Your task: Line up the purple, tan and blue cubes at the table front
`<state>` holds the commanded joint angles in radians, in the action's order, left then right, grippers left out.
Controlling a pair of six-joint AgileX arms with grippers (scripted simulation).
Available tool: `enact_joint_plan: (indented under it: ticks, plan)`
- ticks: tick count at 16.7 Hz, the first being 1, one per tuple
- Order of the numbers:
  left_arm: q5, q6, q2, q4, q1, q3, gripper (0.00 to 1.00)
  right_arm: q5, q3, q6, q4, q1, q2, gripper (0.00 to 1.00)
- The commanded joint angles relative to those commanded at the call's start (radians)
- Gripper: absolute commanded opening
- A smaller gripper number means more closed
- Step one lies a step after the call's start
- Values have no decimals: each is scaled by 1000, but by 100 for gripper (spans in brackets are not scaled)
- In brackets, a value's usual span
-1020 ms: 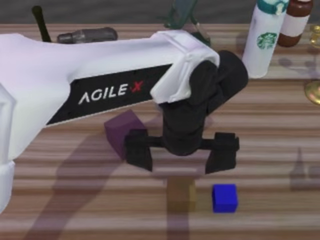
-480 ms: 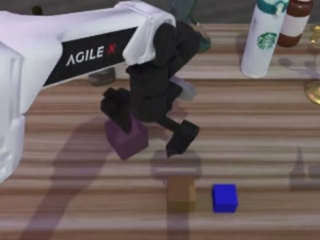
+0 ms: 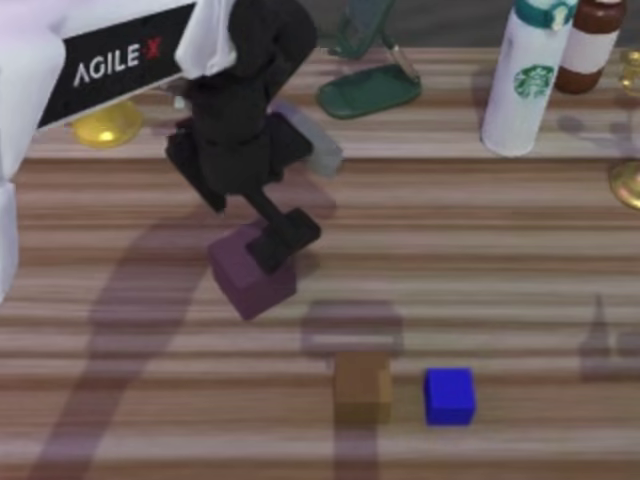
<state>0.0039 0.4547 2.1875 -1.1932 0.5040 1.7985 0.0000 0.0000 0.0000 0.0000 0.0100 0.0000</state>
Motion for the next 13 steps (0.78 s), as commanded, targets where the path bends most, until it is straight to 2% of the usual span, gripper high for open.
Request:
enact_joint_plan:
  ticks: [8, 13]
  plan:
    - [-1, 23, 2, 20, -8, -8, 100, 0, 0, 0, 0, 0, 0, 100]
    - [0, 26, 60, 190, -11, -117, 100, 0, 0, 0, 0, 0, 0, 100]
